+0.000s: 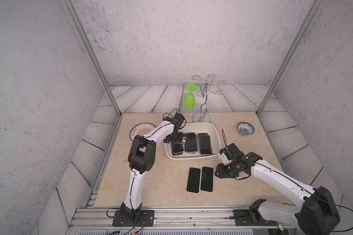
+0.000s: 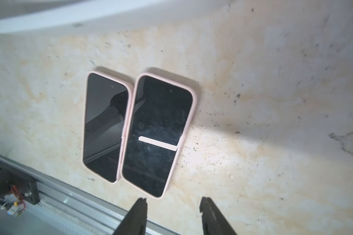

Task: Take the phone out of the storage box
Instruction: Pick up the phone from the storage box.

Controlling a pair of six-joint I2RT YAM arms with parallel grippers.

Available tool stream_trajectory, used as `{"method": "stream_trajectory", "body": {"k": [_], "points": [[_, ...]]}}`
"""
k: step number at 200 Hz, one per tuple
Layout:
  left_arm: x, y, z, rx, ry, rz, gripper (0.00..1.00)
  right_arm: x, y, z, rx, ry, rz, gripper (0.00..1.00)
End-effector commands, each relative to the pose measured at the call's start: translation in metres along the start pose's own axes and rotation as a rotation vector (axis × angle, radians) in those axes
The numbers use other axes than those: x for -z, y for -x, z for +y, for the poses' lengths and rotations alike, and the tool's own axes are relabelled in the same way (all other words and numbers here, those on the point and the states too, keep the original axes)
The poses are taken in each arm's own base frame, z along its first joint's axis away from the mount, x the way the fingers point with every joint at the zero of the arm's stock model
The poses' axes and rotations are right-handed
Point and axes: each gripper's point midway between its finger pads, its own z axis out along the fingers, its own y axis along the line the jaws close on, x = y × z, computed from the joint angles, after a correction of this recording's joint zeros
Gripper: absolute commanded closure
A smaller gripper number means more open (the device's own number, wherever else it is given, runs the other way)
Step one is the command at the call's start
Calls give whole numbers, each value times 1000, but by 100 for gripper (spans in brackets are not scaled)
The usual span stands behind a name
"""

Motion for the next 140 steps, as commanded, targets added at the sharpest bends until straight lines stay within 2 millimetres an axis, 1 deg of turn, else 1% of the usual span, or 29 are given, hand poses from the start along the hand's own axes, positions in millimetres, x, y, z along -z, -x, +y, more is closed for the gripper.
{"method": "stream_trajectory", "body": {"k": [1, 26, 47, 76, 111, 140], "points": [[-13, -9, 7, -8, 52, 64, 2, 16, 10, 12, 67, 28, -13, 49], [-26, -8, 7, 6, 66, 83, 1, 20, 24, 26, 104, 62, -11, 49], [-33, -11, 8, 12, 74, 97, 2, 22, 32, 33, 125, 81, -22, 49], [-38, -19, 12, 18, 89, 117, 2, 15, 34, 34, 146, 86, -5, 49], [-31, -29, 17, 55, 99, 118, 2, 5, 32, 33, 154, 91, 21, 48], [-36, -39, 16, 100, 81, 141, 2, 3, 34, 35, 163, 95, 26, 48]]}}
